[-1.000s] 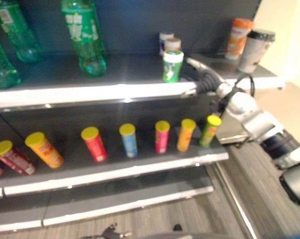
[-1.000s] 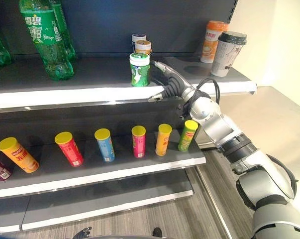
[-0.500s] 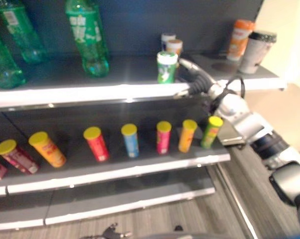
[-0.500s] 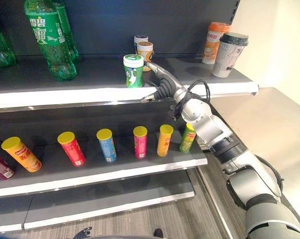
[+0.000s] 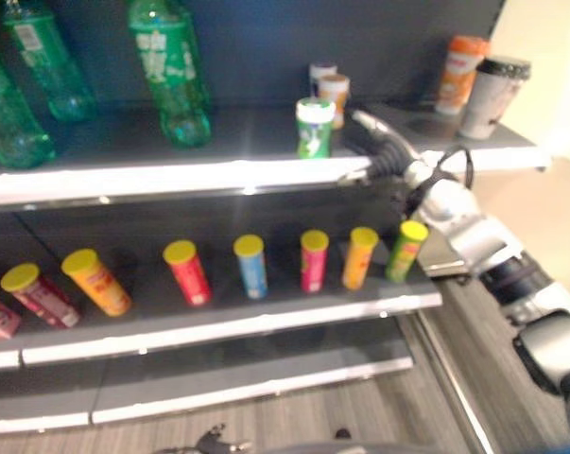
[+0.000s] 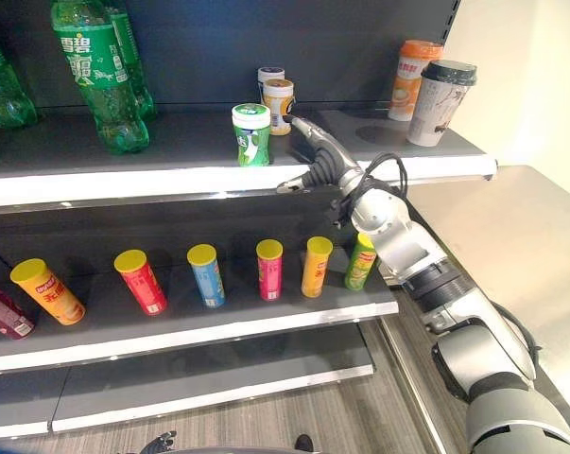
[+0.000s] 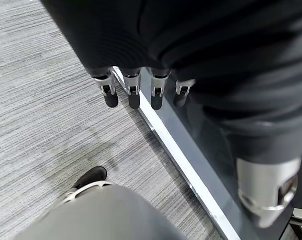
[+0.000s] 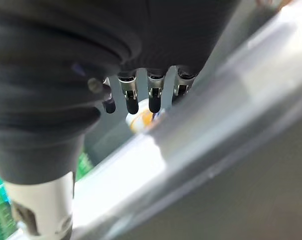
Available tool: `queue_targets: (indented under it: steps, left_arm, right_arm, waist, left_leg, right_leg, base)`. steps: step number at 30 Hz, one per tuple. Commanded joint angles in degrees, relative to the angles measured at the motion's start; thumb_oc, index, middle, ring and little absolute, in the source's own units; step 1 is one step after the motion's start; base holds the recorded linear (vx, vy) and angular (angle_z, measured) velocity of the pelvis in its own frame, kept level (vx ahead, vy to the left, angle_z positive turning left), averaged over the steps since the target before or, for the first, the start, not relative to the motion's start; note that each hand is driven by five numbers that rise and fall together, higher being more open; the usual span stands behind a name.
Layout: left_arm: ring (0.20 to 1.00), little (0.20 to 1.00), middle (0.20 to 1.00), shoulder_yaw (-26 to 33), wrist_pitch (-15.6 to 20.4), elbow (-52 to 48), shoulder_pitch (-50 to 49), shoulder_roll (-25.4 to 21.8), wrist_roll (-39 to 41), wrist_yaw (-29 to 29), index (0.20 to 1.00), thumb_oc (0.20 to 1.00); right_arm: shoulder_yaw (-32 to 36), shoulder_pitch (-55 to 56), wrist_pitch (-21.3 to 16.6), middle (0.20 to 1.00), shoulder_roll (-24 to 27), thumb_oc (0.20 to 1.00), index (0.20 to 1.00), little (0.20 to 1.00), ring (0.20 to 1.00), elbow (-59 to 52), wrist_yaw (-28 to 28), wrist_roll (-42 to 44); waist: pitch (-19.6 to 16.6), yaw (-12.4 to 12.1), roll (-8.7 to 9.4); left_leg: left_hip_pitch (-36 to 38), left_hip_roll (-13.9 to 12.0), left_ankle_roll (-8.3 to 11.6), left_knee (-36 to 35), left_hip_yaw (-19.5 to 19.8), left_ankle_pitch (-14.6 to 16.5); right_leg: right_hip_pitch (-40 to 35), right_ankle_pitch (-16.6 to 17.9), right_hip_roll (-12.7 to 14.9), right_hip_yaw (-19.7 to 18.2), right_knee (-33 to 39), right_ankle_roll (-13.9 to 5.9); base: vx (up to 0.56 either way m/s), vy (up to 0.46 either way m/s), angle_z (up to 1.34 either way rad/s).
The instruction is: Put the goods on the table back onto the shelves and tidy them up.
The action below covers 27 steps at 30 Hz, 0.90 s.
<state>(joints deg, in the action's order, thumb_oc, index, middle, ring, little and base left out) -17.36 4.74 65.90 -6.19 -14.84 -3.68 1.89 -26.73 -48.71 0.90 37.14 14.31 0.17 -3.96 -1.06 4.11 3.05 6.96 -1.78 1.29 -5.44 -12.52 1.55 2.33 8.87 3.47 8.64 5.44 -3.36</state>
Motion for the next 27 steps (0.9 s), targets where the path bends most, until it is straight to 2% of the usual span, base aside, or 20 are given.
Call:
queue_targets:
  steps: [1,3,7,9,12,18,19,21,22,23,24,25,27]
  left_arm:
    - [1.000,1.000,1.000,0.1,0.5,1.6,2.8,0.5,-1.9,0.0,1.000,1.000]
    - [1.000,1.000,1.000,0.1,0.5,1.6,2.8,0.5,-1.9,0.0,1.000,1.000]
    - [1.000,1.000,1.000,0.8,0.4,2.0,3.0,0.5,-1.6,-0.1,1.000,1.000]
    - [1.000,1.000,1.000,2.6,0.2,2.6,3.3,0.9,-1.2,-0.1,1.000,1.000]
    - [1.000,1.000,1.000,3.6,-0.1,3.0,3.5,1.1,-0.8,0.0,1.000,1.000]
    - [1.000,1.000,1.000,3.7,-0.1,3.2,3.5,1.1,-0.9,0.0,1.000,1.000]
    - [1.000,1.000,1.000,4.5,-0.2,3.5,3.5,1.5,-0.9,0.1,1.000,1.000]
    - [1.000,1.000,1.000,5.4,-0.2,3.9,3.2,1.8,-1.0,-0.2,1.000,1.000]
    - [1.000,1.000,1.000,7.0,0.2,5.0,2.6,2.3,-1.4,-0.8,1.000,1.000]
    - [1.000,1.000,1.000,7.5,0.6,5.6,2.1,2.8,-1.2,-1.1,1.000,1.000]
    - [1.000,1.000,1.000,7.0,0.6,5.6,2.2,2.8,-1.2,-1.0,1.000,1.000]
    - [1.000,1.000,1.000,7.2,0.9,5.8,2.0,3.0,-1.0,-1.3,1.000,1.000]
    - [1.000,1.000,1.000,7.4,1.2,5.9,1.9,3.2,-1.0,-1.7,1.000,1.000]
  right_arm:
    - [4.8,-4.4,-0.5,1.000,2.7,1.000,1.000,1.000,1.000,3.2,-2.9,-0.5]
    - [4.8,-4.4,-0.5,1.000,2.7,1.000,1.000,1.000,1.000,3.2,-2.9,-0.5]
    - [6.4,-3.9,-0.8,1.000,6.0,1.000,1.000,1.000,1.000,1.4,-3.3,1.0]
    - [10.9,1.5,-2.6,1.000,12.1,1.000,1.000,1.000,1.000,-6.7,-3.0,4.1]
    - [14.5,7.2,-3.8,1.000,15.0,1.000,1.000,1.000,1.000,-12.8,-1.9,6.1]
    - [17.4,11.3,-4.1,1.000,16.3,1.000,1.000,1.000,1.000,-16.2,-1.2,7.0]
    - [19.1,14.6,-4.9,1.000,17.8,1.000,1.000,1.000,1.000,-19.2,-0.5,8.1]
    - [25.2,23.0,-6.3,1.000,21.5,1.000,1.000,1.000,1.000,-25.3,1.3,10.5]
    - [37.4,38.9,-8.9,1.000,28.6,1.000,1.000,1.000,1.000,-32.5,4.0,16.4]
    - [45.5,49.6,-10.9,1.000,31.2,1.000,1.000,1.000,1.000,-36.3,6.6,20.8]
    - [46.9,51.1,-10.9,1.000,31.1,1.000,1.000,1.000,1.000,-36.7,6.7,21.0]
    - [50.9,57.6,-11.7,1.000,31.3,1.000,1.000,1.000,1.000,-39.0,8.8,24.0]
    - [52.7,63.9,-12.1,1.000,29.7,1.000,1.000,1.000,1.000,-41.1,11.5,27.1]
  waist:
    - [3.3,-1.3,1.57]
    - [3.3,-1.3,1.57]
    - [3.3,-0.9,1.60]
    - [3.3,0.6,1.43]
    - [3.2,1.1,1.43]
    - [3.1,1.2,1.58]
    - [3.1,1.8,1.48]
    - [3.0,2.6,1.65]
    - [2.5,4.3,2.06]
    - [2.3,5.3,2.26]
    - [2.3,4.7,2.23]
    - [2.2,5.5,2.32]
    - [2.2,6.4,2.46]
  left_leg:
    - [2.3,-0.6,1.25,0.4,-0.6,5.2]
    - [2.3,-0.6,1.25,0.4,-0.6,5.2]
    - [2.4,-0.7,1.35,0.4,-0.9,5.2]
    - [2.5,-0.9,1.53,0.4,-1.4,5.2]
    - [2.6,-1.0,1.65,0.4,-1.8,5.3]
    - [2.7,-1.1,1.72,0.4,-1.9,5.3]
    - [2.7,-1.2,1.79,0.4,-2.1,5.3]
    - [2.7,-1.3,1.90,0.4,-2.3,5.3]
    - [2.9,-1.5,2.25,0.4,-2.9,5.4]
    - [3.0,-1.6,2.43,0.4,-3.7,5.4]
    - [3.0,-1.6,2.43,0.4,-3.7,5.4]
    - [3.1,-1.7,2.51,0.4,-4.0,5.5]
    - [3.1,-1.8,2.60,0.4,-4.5,5.4]
  right_leg:
    - [-3.6,-2.6,5.2,-1.1,-0.4,-5.20]
    - [-3.6,-2.6,5.2,-1.1,-0.4,-5.20]
    - [-3.4,-2.7,5.0,-1.3,-0.4,-5.17]
    - [-3.4,-3.0,4.6,-1.7,-0.4,-5.22]
    - [-3.4,-3.1,4.4,-1.8,-0.4,-5.28]
    - [-3.4,-3.1,4.3,-1.8,-0.4,-5.30]
    - [-3.3,-3.2,4.3,-1.8,-0.4,-5.34]
    - [-3.2,-3.1,4.2,-1.8,-0.4,-5.46]
    - [-3.0,-3.2,4.0,-2.1,-0.4,-5.74]
    - [-2.8,-3.2,3.8,-2.6,-0.4,-5.87]
    - [-2.8,-3.2,3.8,-2.6,-0.4,-5.86]
    - [-2.6,-3.1,3.7,-2.9,-0.4,-5.93]
    - [-2.4,-3.0,3.7,-2.9,-0.4,-6.04]
  base:
    - [0.00,0.000,0.00]
    - [0.00,0.000,0.00]
    - [0.00,0.000,0.00]
    - [0.03,0.001,0.05]
    - [0.01,0.000,0.01]
    - [0.01,-0.001,-0.07]
    - [0.00,0.000,0.00]
    - [0.03,-0.010,0.08]
    - [0.04,-0.010,0.05]
    - [0.03,-0.009,0.10]
    - [0.02,0.002,0.13]
    - [0.01,-0.002,-0.36]
    - [0.00,-0.005,-0.70]
